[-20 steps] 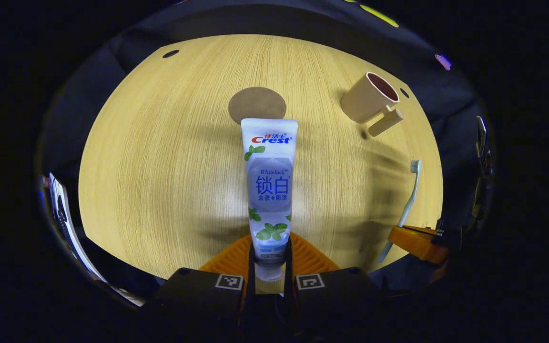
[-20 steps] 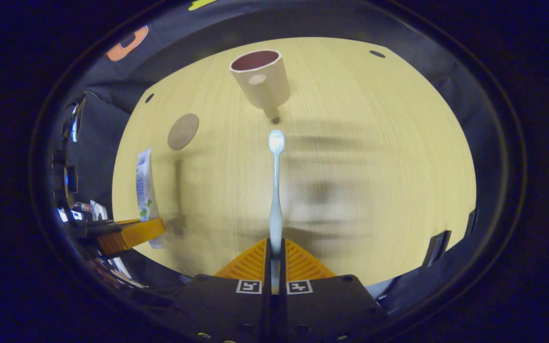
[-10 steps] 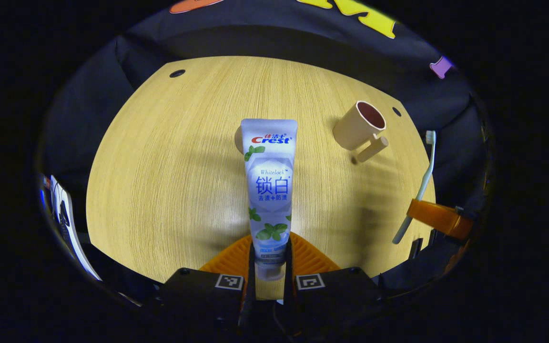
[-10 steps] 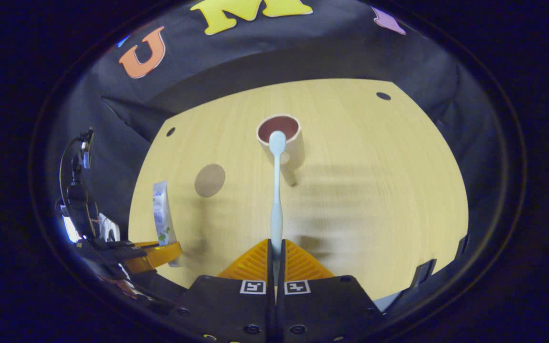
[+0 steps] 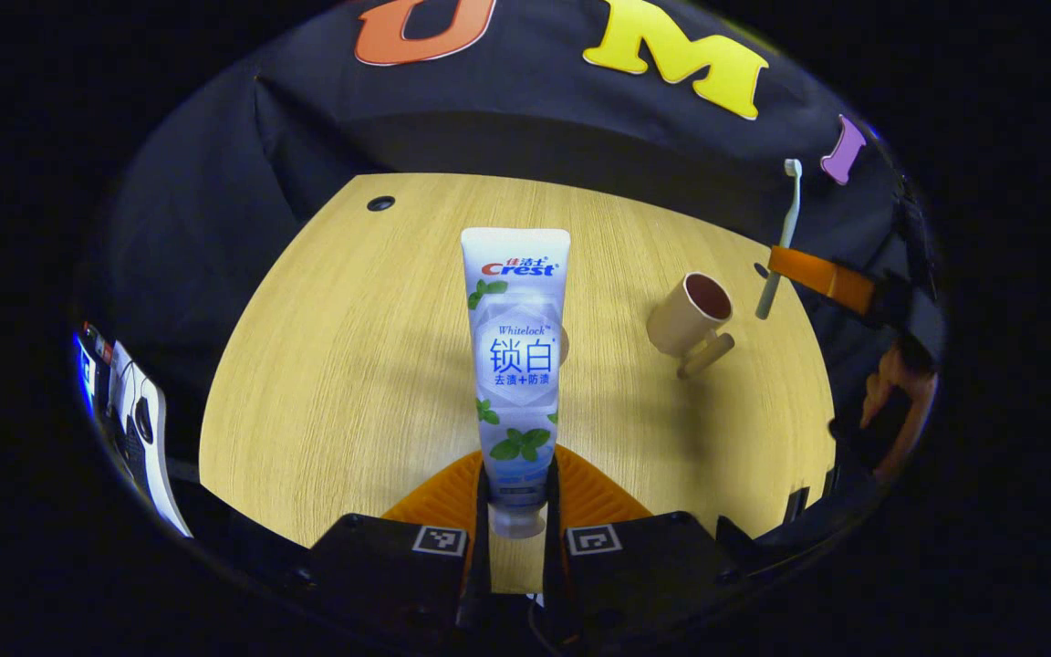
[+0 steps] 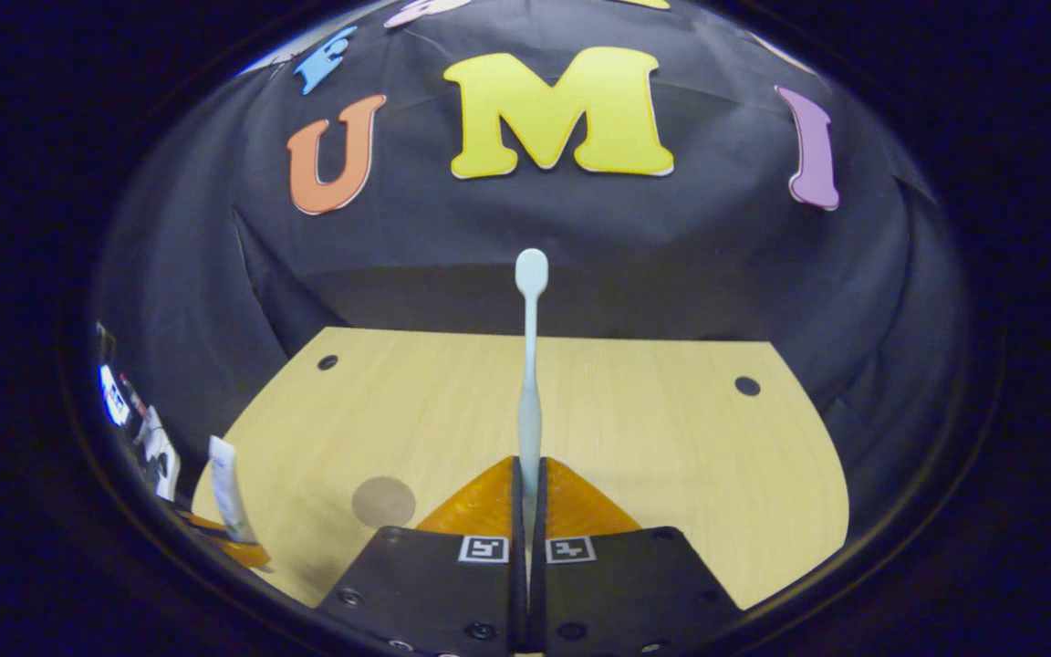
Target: Put the toothbrush and toothpaste on the desktop into the cup, then pick up the cup and place it on the coaster on the desktop.
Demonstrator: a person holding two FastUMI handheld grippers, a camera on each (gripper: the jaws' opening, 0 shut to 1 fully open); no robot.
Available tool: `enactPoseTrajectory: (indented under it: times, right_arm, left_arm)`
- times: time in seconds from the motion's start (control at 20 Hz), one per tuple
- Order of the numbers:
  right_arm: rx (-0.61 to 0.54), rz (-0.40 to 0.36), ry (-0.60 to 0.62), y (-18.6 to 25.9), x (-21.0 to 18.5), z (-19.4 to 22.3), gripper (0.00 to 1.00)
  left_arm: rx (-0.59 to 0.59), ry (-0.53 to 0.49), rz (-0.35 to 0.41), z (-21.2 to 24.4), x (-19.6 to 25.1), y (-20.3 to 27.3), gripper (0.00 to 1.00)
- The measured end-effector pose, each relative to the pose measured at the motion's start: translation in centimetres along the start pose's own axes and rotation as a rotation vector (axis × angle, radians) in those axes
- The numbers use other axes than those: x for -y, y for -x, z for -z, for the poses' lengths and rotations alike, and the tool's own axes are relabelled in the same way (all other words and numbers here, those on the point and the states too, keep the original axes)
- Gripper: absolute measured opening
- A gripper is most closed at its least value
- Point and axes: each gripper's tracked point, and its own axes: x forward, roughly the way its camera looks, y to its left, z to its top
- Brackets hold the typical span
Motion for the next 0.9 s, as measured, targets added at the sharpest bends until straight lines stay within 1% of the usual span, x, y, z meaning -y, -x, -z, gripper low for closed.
enactPoseTrajectory:
  times: [0.15, 0.2, 0.25, 0.4, 0.5, 0.6, 0.75, 0.8, 0.85, 0.9]
  right_arm:
    - [0.041, -0.006, 0.007, -3.3, -0.5, 1.4, 0.01]
    - [0.055, -0.008, 0.017, -4.0, -0.7, 1.6, 0.01]
    - [0.075, -0.008, 0.038, -4.8, -0.8, 1.9, 0.01]
    - [0.103, 0.005, 0.075, -6.5, -0.4, 2.8, 0.01]
    - [0.100, 0.008, 0.086, -7.6, -0.2, 3.2, 0.01]
    - [0.105, 0.020, 0.095, -8.1, 0.1, 3.6, 0.01]
    - [0.097, 0.003, 0.093, -8.4, -0.3, 4.4, 0.05]
    - [0.100, 0.006, 0.096, -8.3, -0.3, 4.5, 0.05]
    - [0.102, 0.008, 0.095, -8.4, -0.2, 4.5, 0.16]
    - [0.101, 0.009, 0.092, -8.4, -0.1, 4.5, 0.21]
  left_arm:
    - [0.035, 0.021, -0.010, -0.9, -0.9, 1.0, 0.26]
    - [0.046, 0.026, -0.019, -1.2, -1.1, 1.4, 0.19]
    - [0.056, 0.030, -0.030, -1.3, -1.4, 1.8, 0.26]
    - [0.078, 0.046, -0.061, -1.5, -2.1, 2.7, 0.26]
    - [0.077, 0.058, -0.076, -1.4, -2.5, 3.0, 0.26]
    - [0.066, 0.071, -0.085, -0.9, -3.0, 3.1, 0.26]
    - [0.061, 0.075, -0.098, -0.6, -3.5, 3.1, 0.26]
    - [0.062, 0.073, -0.099, -0.8, -3.4, 3.1, 0.26]
    - [0.063, 0.070, -0.099, -0.8, -3.4, 3.1, 0.26]
    - [0.064, 0.066, -0.098, -1.0, -3.3, 3.1, 0.26]
